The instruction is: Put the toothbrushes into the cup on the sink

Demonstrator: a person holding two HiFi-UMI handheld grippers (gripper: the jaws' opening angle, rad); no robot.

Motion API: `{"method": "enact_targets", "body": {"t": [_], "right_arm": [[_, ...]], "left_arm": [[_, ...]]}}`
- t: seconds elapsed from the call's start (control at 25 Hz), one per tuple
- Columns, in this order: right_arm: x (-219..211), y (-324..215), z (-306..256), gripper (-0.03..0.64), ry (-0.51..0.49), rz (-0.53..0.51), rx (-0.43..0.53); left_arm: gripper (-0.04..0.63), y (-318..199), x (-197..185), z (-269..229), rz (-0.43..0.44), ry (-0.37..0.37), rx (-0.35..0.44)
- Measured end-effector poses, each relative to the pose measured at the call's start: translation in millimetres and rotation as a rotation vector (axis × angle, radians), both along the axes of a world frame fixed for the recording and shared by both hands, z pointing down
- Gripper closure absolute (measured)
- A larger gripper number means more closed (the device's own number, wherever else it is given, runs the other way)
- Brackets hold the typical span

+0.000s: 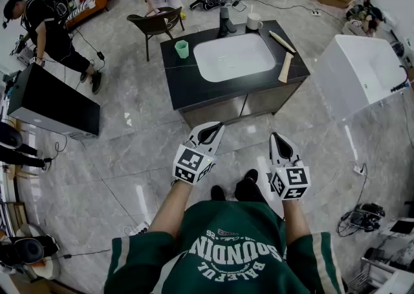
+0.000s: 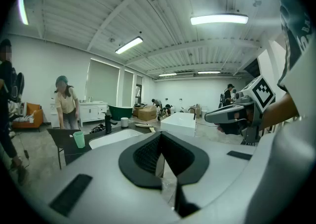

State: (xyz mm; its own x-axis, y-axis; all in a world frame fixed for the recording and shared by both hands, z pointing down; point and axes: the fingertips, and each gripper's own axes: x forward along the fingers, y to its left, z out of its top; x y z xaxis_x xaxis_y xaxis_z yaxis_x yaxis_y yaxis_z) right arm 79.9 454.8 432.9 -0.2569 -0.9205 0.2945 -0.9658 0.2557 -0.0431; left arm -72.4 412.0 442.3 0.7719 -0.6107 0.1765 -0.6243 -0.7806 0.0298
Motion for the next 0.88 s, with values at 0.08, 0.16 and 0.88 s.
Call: {"method": "enact_targets", "body": {"t": [0.08, 0.16, 0.88], "right_arm": [[-6, 2, -1, 0.577, -0.024, 0.002, 0.004], [-8, 4, -2, 0.575, -0.037, 0.012, 0.008], [-32, 17, -6, 0.575, -0.027, -0.027, 0.032]], "left_arm": [[0.584, 2, -4, 1, 0.001, -0.002, -0.003], [0.584, 4, -6, 2, 0.001, -0.003, -0.004], [0.584, 14, -19, -3, -0.017, 0.014, 0.011]]}}
